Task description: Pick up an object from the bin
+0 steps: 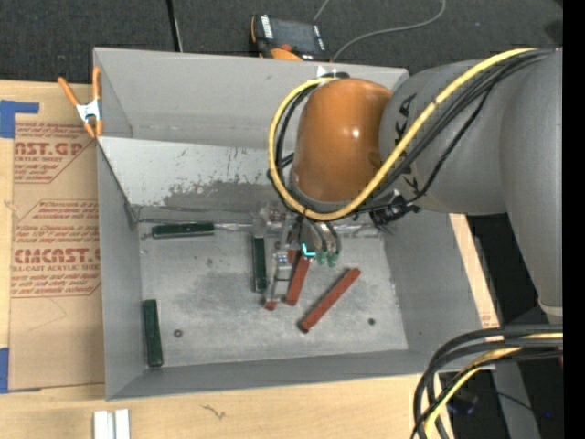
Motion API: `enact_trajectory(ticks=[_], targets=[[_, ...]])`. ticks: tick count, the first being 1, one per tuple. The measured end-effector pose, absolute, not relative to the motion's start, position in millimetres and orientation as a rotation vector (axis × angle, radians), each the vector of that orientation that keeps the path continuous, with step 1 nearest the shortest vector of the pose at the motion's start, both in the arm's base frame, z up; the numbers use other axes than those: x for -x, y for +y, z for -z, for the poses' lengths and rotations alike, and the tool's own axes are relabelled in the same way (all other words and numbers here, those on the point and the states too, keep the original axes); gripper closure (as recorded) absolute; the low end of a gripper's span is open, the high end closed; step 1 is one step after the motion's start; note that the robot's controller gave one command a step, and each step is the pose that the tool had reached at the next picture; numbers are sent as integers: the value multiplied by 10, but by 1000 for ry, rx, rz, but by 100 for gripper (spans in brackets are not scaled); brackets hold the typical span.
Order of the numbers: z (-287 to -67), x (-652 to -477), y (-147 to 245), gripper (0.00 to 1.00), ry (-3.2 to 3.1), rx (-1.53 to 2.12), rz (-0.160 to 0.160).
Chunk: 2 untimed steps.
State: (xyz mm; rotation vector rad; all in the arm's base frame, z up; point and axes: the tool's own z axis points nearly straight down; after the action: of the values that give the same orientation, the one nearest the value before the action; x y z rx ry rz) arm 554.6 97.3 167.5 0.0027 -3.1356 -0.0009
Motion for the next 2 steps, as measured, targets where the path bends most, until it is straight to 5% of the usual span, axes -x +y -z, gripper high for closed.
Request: enact_trajectory(ticks=[1, 2], targets=[[-667, -5878, 39, 0, -3128, -234, -2], [-696, -5889, 75, 100, -3133, -239, 2]])
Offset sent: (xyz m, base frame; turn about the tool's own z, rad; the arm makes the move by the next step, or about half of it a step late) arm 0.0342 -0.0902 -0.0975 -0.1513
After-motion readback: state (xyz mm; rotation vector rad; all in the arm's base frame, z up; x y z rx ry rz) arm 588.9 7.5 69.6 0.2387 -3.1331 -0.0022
